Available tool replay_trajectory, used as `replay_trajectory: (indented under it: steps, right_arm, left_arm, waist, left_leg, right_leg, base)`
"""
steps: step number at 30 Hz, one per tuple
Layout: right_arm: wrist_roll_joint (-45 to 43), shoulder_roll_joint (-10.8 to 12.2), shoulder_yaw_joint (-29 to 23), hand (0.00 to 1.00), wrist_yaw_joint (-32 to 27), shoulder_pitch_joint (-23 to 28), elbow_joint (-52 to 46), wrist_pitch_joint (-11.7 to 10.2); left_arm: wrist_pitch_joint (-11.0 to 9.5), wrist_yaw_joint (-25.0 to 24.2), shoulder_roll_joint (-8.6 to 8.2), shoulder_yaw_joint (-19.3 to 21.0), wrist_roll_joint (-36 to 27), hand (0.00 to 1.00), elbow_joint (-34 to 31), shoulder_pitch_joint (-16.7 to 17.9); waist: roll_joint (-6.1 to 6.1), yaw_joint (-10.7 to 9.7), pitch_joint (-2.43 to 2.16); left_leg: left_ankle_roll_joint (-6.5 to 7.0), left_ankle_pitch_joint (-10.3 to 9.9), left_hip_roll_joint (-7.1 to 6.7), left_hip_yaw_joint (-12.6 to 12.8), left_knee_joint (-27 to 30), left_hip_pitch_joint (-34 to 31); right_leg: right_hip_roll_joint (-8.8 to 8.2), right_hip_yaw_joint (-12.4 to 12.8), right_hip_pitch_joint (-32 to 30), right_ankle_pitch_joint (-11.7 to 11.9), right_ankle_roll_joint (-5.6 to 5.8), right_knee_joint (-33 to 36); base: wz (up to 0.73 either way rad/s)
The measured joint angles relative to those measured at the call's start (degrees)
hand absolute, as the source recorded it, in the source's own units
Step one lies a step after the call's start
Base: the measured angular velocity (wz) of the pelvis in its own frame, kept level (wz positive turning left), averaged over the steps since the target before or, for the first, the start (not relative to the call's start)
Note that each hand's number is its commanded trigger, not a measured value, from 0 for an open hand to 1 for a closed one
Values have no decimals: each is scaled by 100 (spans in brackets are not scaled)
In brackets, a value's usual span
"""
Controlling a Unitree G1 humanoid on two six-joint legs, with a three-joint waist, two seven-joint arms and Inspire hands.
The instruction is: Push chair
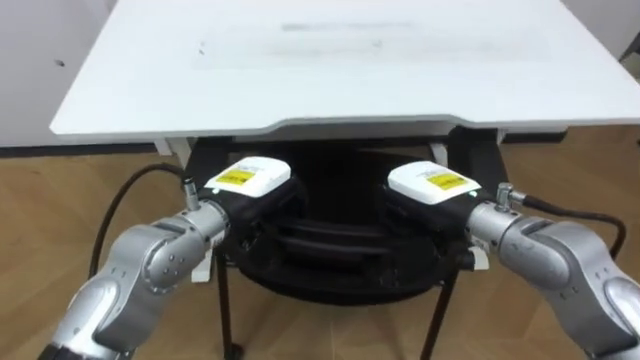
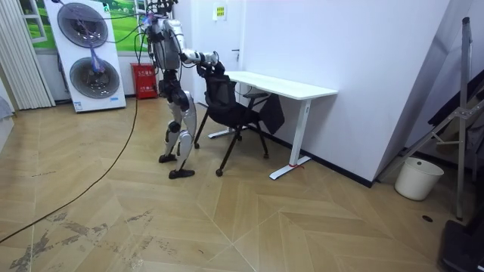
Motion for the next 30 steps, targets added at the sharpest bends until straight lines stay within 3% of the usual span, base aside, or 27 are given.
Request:
replay_trajectory:
  steps: [3,6,9,11,15,16,17,18,19,20,23,30]
  right_arm:
    - [-39,54,-1,100,-95,-13,-2,-13]
    - [-96,60,1,100,-179,7,22,-65]
    - [-89,81,11,100,-199,20,61,-72]
    - [-14,85,11,100,-178,34,64,-73]
    - [-3,85,11,100,-181,50,29,-80]
    - [1,74,9,100,-182,49,17,-80]
    - [23,29,8,100,-183,51,-2,-80]
    - [36,1,8,100,-182,50,-14,-80]
    - [37,20,10,100,-188,91,-21,-82]
    - [-7,26,14,100,-191,131,-58,-83]
    - [-153,21,14,100,-192,170,-169,-96]
    - [-314,40,-19,100,-176,181,-319,-90]
  left_arm:
    - [1,29,-1,89,34,100,1,0]
    - [-3,74,-26,115,45,100,79,-15]
    - [-9,137,1,115,51,100,128,-30]
    - [-11,144,14,115,80,100,128,-30]
    - [-5,143,23,115,86,100,127,-28]
    - [-16,145,18,115,95,100,123,-25]
    - [-26,146,15,115,75,100,112,-19]
    - [-37,138,14,113,68,100,95,-9]
    - [-52,117,38,114,59,100,55,49]
    - [-49,115,39,118,57,100,18,118]
    - [-35,130,51,124,67,100,2,148]
    - [13,-4,70,365,108,100,-20,225]
  waist:
    - [-49,22,-3]
    - [-52,-23,2]
    - [-55,-57,15]
    - [-59,-67,25]
    - [-26,-21,41]
    - [-18,-13,44]
    - [-16,-3,45]
    - [-3,29,38]
    - [-26,171,25]
    - [-31,287,2]
    - [-42,291,-13]
    - [-51,182,-20]
  left_leg:
    - [-59,-36,99,92,263,-103]
    - [-61,-38,222,353,587,-255]
    - [-61,-38,460,850,1025,-459]
    - [-59,-38,507,869,1122,-483]
    - [-58,-30,533,843,1179,-568]
    - [-57,-28,401,832,1128,-650]
    - [-17,-7,115,837,825,-720]
    - [63,51,-35,843,614,-774]
    - [326,371,-251,774,378,-815]
    - [388,459,-292,837,247,-732]
    - [486,502,-337,1024,83,-536]
    - [575,499,-372,1284,-170,-325]
  right_leg:
    - [117,-25,69,-108,-85,-2]
    - [190,-184,227,-218,-171,3]
    - [243,-396,373,-374,-277,20]
    - [270,-507,409,-473,-350,66]
    - [316,-464,410,-498,-417,87]
    - [296,-421,390,-503,-419,88]
    - [273,-287,348,-500,-400,89]
    - [273,-206,314,-495,-388,96]
    - [250,43,278,-480,-347,113]
    - [244,239,283,-445,-281,80]
    - [252,546,272,-350,-191,-73]
    - [154,922,281,-267,-90,-193]
  base:
    - [31]
    - [48]
    - [50]
    - [25]
    - [1]
    - [-17]
    - [-34]
    - [-77]
    - [-96]
    - [-84]
    - [-34]
    - [-26]
